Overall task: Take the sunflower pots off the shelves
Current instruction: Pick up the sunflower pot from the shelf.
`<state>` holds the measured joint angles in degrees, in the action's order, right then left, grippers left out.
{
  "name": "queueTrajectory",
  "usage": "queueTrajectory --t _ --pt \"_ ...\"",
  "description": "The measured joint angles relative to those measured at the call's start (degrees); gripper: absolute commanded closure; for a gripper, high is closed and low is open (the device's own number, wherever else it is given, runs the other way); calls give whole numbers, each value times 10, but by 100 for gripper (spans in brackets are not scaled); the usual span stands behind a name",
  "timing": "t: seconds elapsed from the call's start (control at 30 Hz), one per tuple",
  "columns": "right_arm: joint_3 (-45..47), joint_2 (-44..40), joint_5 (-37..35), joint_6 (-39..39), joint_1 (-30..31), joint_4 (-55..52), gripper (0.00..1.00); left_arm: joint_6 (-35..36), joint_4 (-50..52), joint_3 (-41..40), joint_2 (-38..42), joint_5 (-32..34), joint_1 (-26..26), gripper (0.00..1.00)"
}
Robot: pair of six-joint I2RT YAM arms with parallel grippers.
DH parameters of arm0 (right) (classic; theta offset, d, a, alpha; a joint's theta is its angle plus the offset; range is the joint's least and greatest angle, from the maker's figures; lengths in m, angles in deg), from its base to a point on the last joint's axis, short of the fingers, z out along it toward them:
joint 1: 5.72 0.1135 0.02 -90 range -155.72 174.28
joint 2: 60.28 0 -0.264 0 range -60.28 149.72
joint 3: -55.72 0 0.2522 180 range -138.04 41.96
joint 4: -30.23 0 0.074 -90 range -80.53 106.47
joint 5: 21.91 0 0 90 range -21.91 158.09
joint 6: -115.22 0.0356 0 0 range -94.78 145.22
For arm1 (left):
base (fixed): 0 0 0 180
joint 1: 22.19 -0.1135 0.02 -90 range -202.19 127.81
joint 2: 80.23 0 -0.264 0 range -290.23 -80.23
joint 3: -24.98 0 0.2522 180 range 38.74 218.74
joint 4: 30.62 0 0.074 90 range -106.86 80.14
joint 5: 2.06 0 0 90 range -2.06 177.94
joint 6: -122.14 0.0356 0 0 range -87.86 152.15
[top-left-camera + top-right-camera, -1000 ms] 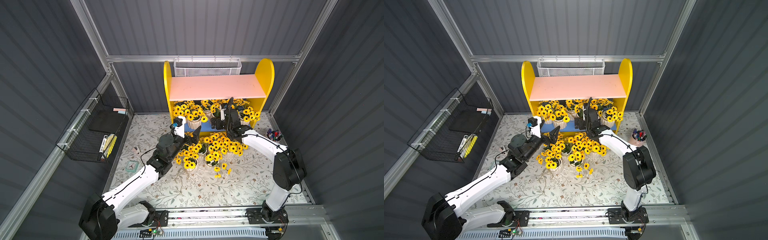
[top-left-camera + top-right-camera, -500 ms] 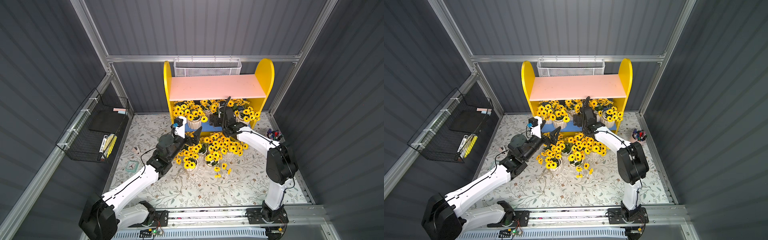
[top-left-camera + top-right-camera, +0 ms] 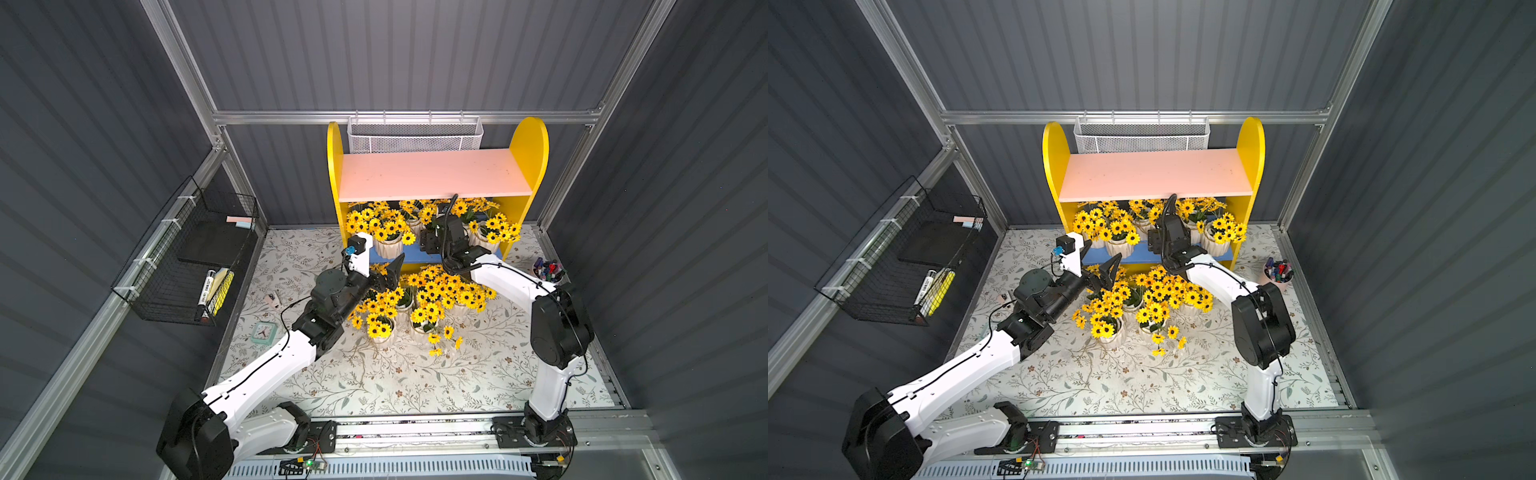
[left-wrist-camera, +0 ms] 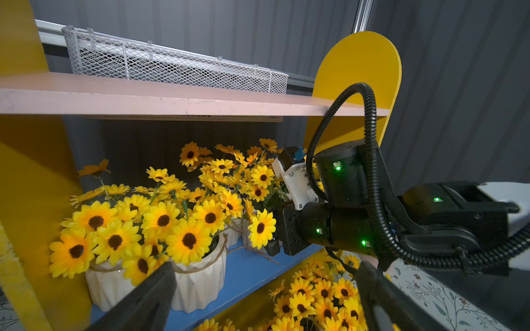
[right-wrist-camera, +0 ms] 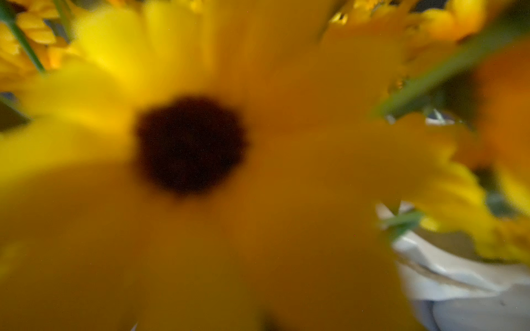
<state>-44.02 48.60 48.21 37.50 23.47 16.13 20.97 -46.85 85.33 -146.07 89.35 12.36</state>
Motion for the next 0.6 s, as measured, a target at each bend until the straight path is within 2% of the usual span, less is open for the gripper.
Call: queueTrajectory --t 0.27,0.4,0.53,0.6 --pt "31 -19 2 -8 3 23 34 0 0 -1 1 -5 0 1" --pt "67 -47 3 -9 6 31 35 0 0 -1 1 -8 0 1" --pt "95 -75 6 -9 12 27 31 0 0 -1 1 -9 0 1" --pt "102 -82 13 -9 14 23 21 0 0 -1 1 -10 0 1"
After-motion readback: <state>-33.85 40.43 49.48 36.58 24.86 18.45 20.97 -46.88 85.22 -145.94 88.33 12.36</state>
